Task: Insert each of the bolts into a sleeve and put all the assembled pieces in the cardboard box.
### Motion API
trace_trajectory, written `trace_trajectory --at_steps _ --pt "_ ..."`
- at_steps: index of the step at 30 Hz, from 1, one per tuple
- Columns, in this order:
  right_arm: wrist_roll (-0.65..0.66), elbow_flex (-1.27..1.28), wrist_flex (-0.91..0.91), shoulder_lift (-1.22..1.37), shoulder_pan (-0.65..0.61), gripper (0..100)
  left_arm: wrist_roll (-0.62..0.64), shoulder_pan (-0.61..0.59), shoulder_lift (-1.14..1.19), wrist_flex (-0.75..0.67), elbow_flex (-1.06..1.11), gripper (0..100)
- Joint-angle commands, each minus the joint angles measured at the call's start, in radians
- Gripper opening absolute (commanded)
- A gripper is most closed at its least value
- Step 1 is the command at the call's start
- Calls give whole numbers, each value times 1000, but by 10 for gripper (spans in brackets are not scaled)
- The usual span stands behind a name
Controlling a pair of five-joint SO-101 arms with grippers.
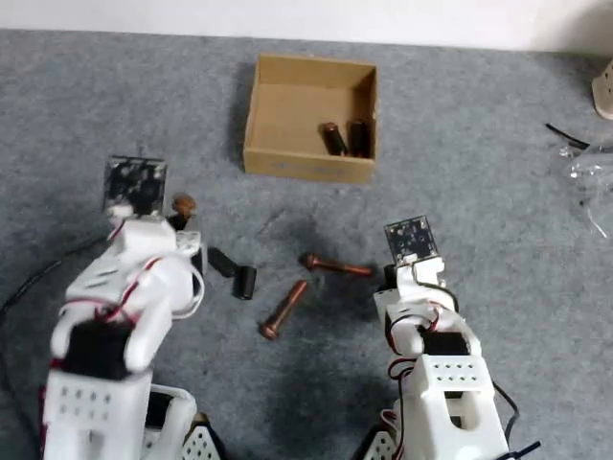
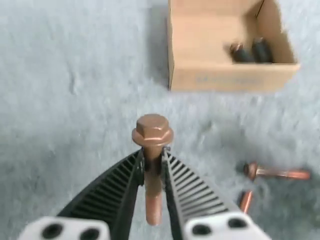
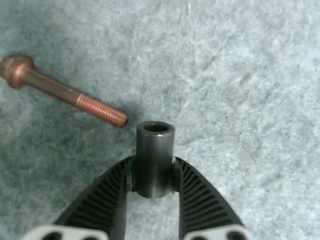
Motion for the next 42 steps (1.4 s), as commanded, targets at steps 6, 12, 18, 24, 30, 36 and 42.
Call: trace_trajectory --at_steps 6,12,18,24,30,36,42 --pt "14 12 -39 -24 -12 5 34 -8 -228 -97 13 5" --pt "14 12 -39 -25 -12 5 230 -4 -386 -264 143 5" --pt "14 93 -31 -205 -16 5 245 -5 -522 -275 315 5" --pt "14 214 77 -596 -90 5 319 -10 -633 -276 398 5" --pt "14 271 197 -866 -176 5 373 -5 -619 -310 403 5" --pt "14 268 197 -855 -329 5 374 21 -618 -559 403 5" --pt "14 179 197 -858 -400 5 373 47 -615 -597 404 5"
